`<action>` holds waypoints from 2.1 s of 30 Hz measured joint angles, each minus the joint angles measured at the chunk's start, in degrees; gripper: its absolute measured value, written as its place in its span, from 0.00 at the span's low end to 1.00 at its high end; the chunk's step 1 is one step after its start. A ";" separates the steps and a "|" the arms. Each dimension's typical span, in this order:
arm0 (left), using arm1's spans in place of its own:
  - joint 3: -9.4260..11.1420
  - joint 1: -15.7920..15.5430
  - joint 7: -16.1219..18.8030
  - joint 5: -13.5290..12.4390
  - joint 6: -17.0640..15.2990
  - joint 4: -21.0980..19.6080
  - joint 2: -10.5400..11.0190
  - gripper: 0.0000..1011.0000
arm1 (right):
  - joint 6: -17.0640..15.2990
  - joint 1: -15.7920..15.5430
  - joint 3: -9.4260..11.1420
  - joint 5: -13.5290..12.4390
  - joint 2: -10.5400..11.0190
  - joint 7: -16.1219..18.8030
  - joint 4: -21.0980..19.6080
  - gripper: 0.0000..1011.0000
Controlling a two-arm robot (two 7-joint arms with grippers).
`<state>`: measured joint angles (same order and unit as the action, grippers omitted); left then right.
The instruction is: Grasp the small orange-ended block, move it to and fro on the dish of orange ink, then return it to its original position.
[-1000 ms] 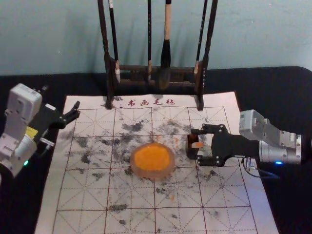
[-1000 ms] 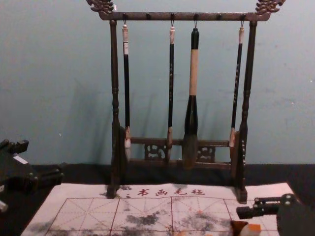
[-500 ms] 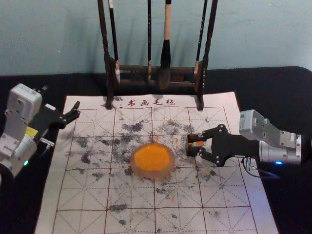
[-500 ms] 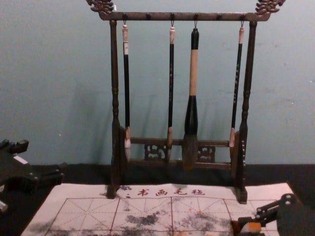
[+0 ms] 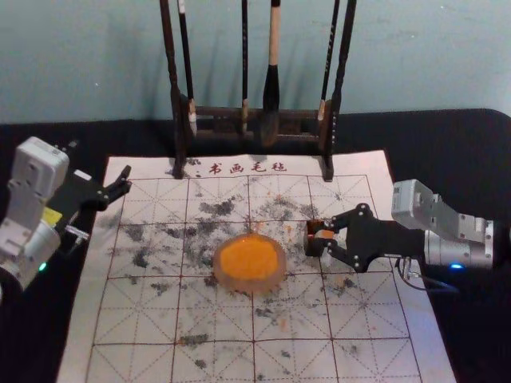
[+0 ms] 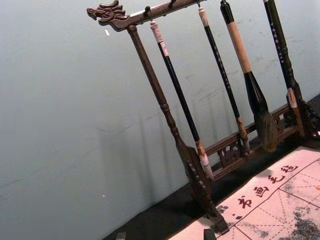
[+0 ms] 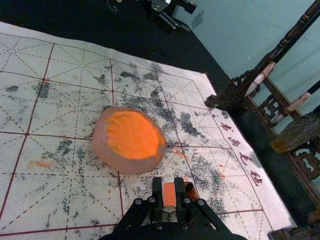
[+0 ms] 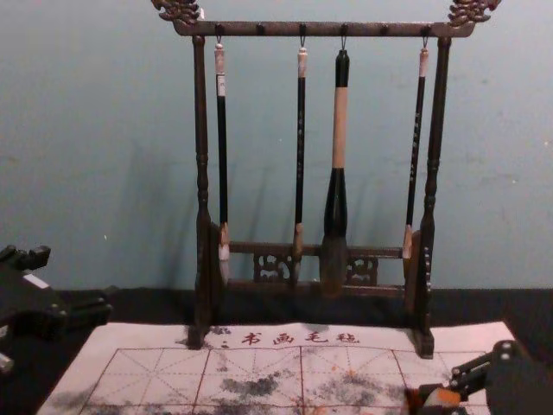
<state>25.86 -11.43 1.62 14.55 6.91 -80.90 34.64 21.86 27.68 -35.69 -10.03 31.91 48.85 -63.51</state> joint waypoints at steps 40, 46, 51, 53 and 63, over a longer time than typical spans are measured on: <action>0.00 0.00 0.00 0.00 0.00 0.00 0.00 0.99 | -30.04 -0.76 0.91 -11.82 2.69 -4.07 -18.48 0.11; 0.00 0.00 0.00 0.00 0.00 0.00 0.00 0.99 | -33.84 1.09 -1.83 -11.31 -0.01 -6.40 -17.36 0.11; 0.00 0.00 0.00 0.00 0.00 0.00 0.00 0.99 | -35.25 2.27 -3.46 -10.40 -1.49 -7.28 -15.98 0.11; 0.00 0.00 0.00 0.00 0.00 0.00 0.00 0.99 | -35.85 2.82 -4.06 -9.98 -2.05 -7.49 -15.38 0.11; 0.00 0.00 0.00 0.00 0.00 0.00 0.00 0.99 | -37.10 4.85 -6.49 -8.40 -4.10 -7.44 -13.19 0.11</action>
<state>25.86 -11.43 1.62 14.55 6.91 -80.90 34.65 -15.25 32.53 -42.18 -18.43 27.81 41.40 -76.69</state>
